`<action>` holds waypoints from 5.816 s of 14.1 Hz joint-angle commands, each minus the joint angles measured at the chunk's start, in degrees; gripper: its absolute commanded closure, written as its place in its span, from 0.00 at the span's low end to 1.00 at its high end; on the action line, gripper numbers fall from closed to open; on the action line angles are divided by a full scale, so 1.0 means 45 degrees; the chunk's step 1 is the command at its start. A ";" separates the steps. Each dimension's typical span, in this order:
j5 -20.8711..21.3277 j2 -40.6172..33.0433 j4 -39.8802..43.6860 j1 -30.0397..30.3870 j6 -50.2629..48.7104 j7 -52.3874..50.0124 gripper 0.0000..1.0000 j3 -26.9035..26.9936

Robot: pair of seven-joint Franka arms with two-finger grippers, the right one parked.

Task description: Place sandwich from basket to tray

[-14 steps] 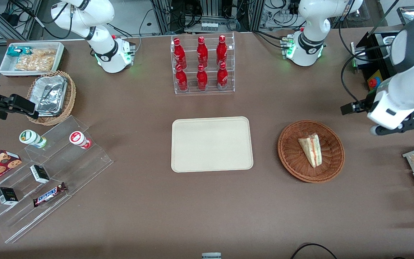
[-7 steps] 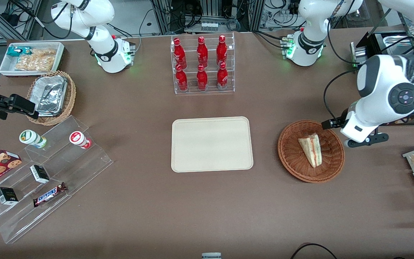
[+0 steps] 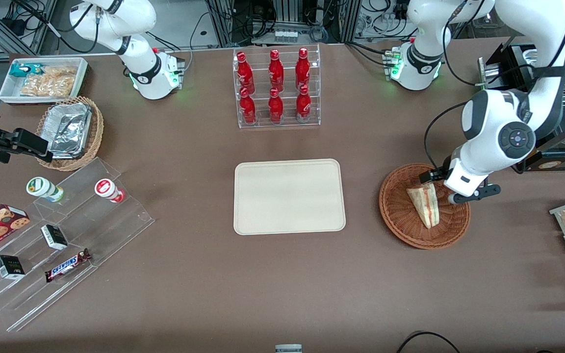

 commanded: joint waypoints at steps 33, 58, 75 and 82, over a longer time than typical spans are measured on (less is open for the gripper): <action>-0.0103 0.0896 0.2493 -0.0670 -0.0111 -0.0997 0.93 0.0142; 0.1295 0.5580 0.6656 -0.6099 0.0392 -0.4583 0.84 -0.1811; 0.2944 0.7536 0.8336 -0.7272 0.0431 -0.6602 0.51 -0.1792; 0.3158 0.6778 0.8258 -0.7253 0.0470 -0.6662 0.00 -0.1129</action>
